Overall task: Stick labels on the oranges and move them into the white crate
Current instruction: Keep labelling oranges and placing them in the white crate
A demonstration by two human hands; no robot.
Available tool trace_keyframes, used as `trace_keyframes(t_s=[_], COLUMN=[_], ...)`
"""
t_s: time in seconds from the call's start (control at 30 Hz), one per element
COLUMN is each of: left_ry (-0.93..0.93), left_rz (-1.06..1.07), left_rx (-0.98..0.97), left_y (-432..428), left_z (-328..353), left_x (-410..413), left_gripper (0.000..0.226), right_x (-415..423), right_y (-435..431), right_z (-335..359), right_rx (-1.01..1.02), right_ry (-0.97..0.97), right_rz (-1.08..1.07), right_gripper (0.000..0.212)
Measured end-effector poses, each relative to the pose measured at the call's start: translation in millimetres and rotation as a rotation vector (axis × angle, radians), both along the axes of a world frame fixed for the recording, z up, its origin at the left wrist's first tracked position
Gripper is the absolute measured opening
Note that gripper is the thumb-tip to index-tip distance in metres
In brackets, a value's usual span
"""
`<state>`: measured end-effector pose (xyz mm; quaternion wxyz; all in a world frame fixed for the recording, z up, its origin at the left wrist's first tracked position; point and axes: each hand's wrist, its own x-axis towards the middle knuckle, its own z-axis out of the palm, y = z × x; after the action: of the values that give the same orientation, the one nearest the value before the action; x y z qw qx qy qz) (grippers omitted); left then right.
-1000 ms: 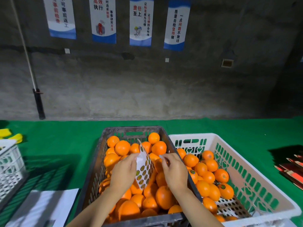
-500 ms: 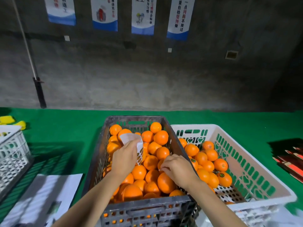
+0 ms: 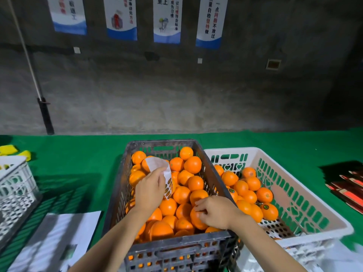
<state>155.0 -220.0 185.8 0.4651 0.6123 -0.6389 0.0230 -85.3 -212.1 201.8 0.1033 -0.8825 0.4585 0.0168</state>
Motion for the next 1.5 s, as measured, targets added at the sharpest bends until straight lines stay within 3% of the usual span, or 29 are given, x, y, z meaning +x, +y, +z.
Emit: trace_keyframes(t_s=[0.13,0.3,0.7,0.77,0.93,1.07,1.13,1.3,1.43,1.5], left_ry=[0.002,0.01,-0.003,-0.012,-0.004,-0.016,-0.015,-0.045,-0.053,-0.056], left_rz=[0.002,0.008,0.001,0.002,-0.003,-0.004,-0.012,-0.021,-0.051,-0.042], left_rx=[0.012,0.01,0.022,0.024,0.006,0.006,0.004,0.008,0.011,0.023], left_y=[0.7,1.5,-1.4,-1.5,-2.0,-0.6,-1.0,-3.4,-4.0,-3.8], left_z=[0.7,0.6,-0.3,-0.5,-0.7,-1.3,-2.2,-3.0,-4.2,-5.2], left_x=[-1.8,-2.5,-3.2,-1.7,0.2,1.2,1.7,1.7,-1.3,-0.9], left_gripper=[0.029,0.027,0.027,0.027,0.027,0.027,0.026,0.027,0.025,0.025], right_x=[3.5,9.9,14.3,15.3,16.3,-1.5,-22.1,-74.4,-92.9,-94.2], right_y=[-4.7,-7.0,-11.8,-9.4,-3.7,-11.3,-24.5,-30.8,-30.3,-33.4], right_z=[-1.3,-3.0,-5.1,-3.1,4.3,10.8,15.0,-18.3,-52.9,-54.2], right_rx=[0.084,0.121,0.091,-0.036,-0.203,-0.227,-0.278,-0.374,-0.264,-0.148], right_ry=[0.177,0.237,0.213,0.095,-0.59,-0.988,-1.08,-0.809,-0.592,-0.346], right_rz=[-0.007,-0.068,-0.14,-0.147,-0.385,-0.536,-0.634,-0.809,-0.918,-0.937], right_gripper=[0.063,0.09,0.084,0.076,0.097,0.087,0.081,0.081,0.037,0.037])
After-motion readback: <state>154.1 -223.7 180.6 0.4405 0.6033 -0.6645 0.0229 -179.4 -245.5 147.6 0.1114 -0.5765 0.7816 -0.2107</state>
